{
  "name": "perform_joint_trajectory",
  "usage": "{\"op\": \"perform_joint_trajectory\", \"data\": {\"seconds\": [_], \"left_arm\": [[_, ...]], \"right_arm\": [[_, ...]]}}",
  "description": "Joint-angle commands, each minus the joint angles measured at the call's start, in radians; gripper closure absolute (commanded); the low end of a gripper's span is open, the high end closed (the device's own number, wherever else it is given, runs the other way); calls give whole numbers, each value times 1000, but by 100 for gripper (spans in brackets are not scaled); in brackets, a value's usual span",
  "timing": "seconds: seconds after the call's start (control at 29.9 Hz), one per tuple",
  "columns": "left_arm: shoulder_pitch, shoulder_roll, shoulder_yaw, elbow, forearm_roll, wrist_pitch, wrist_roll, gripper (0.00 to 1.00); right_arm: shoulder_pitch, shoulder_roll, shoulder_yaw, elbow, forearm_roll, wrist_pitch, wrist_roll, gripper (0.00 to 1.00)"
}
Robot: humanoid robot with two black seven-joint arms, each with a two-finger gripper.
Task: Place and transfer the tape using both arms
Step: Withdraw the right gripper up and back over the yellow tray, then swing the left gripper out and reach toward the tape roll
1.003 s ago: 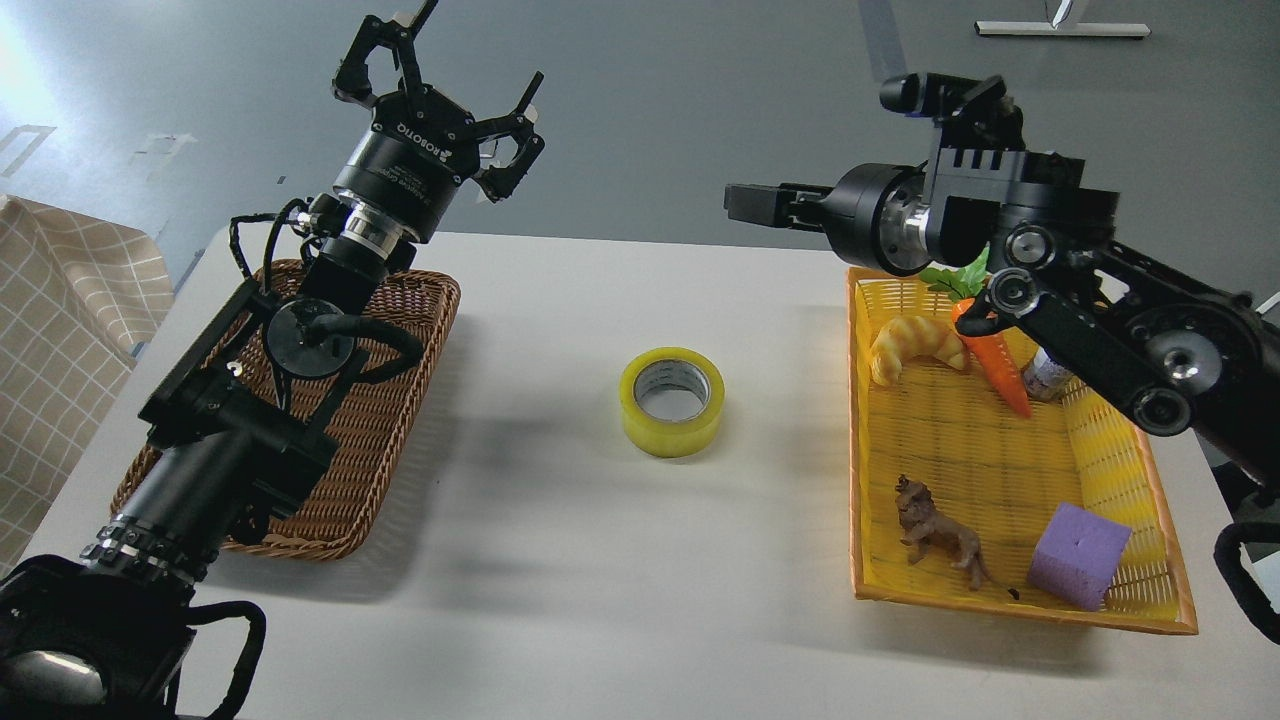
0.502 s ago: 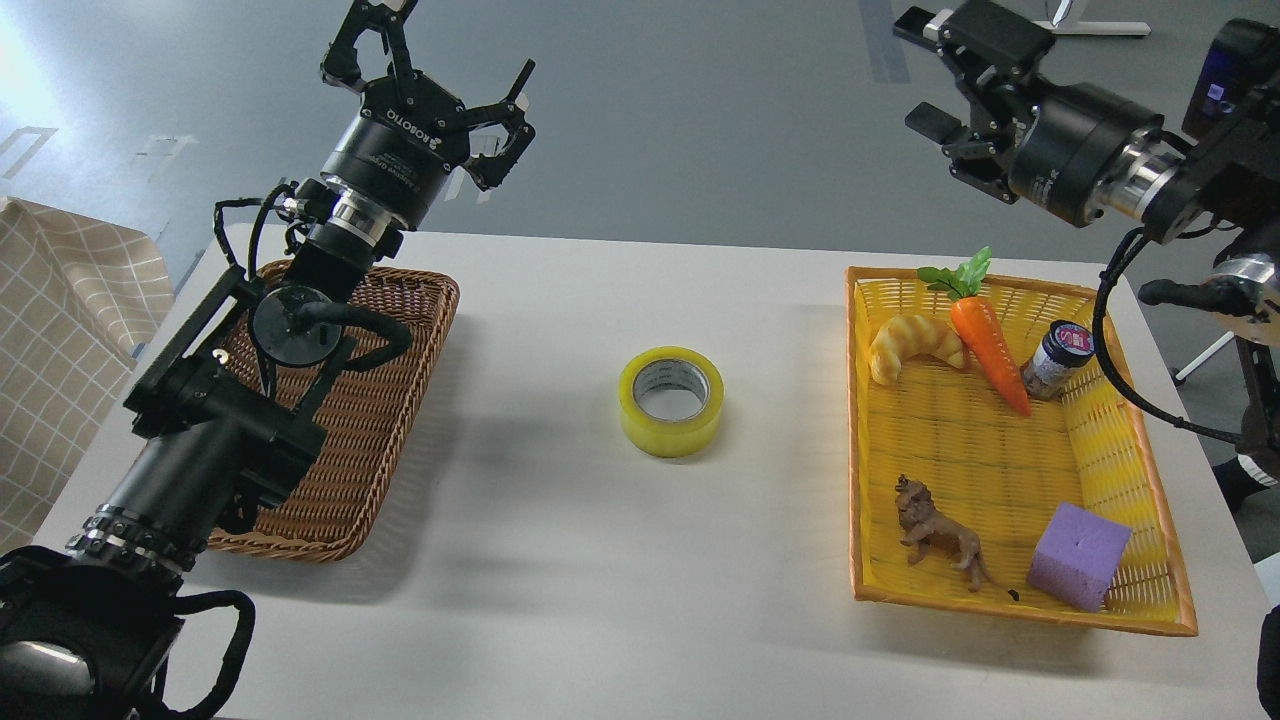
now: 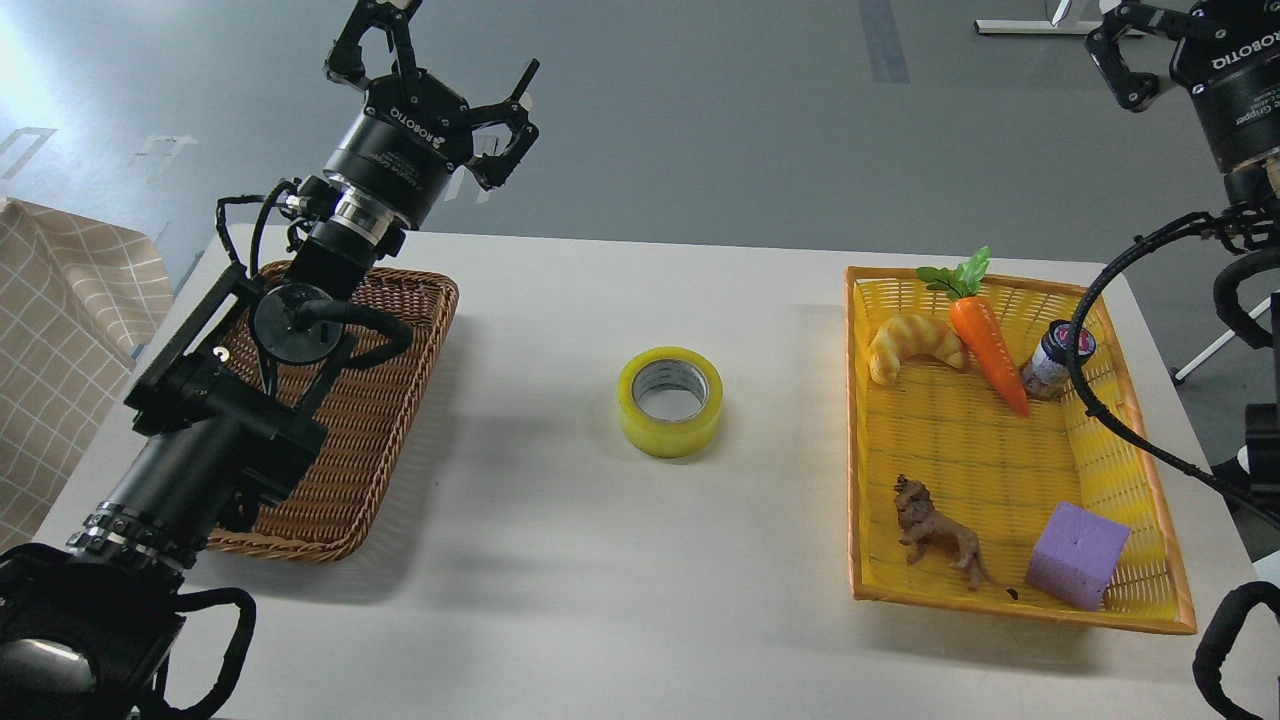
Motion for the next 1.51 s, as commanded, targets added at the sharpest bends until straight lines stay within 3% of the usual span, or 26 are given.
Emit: {"op": "perform_joint_trajectory", "data": {"seconds": [0.0,0.2,0.3,0.4,0.67,0.8,0.97,1.07,1.17,1.3,1.47], "left_arm": [[-4,-3,0,0,1,0,0,2],[-20,2,0,1,1,0,0,2],[-30,3,0,6,1,0,0,2],[-33,3,0,6,29,0,-3,2],[-42,-3,-2,6,288,0,-24,2],[-59,-6,-2,-6,550,0,-84,2],[-62,-6,4,-17,746,0,-89,2],[-66,2,72,-51,846,0,-95,2],[-66,14,107,-97,941,65,-97,2],[-66,54,139,-155,1006,90,-97,2],[-102,140,297,-164,1148,107,-92,2]], "right_arm": [[1,60,7,-7,44,0,1,1],[-2,198,42,-11,45,-42,36,1],[-12,207,55,-14,45,-68,63,0],[-28,207,52,-27,47,-59,62,0],[-43,207,52,-26,51,-39,59,0],[-65,207,52,-21,51,-14,59,0],[-81,207,50,-17,51,-14,59,0],[-83,207,49,-15,51,-13,57,0],[-88,207,49,-15,51,-13,57,0],[-91,207,49,-14,51,-13,57,0],[-94,207,47,-12,51,-13,54,0]]}}
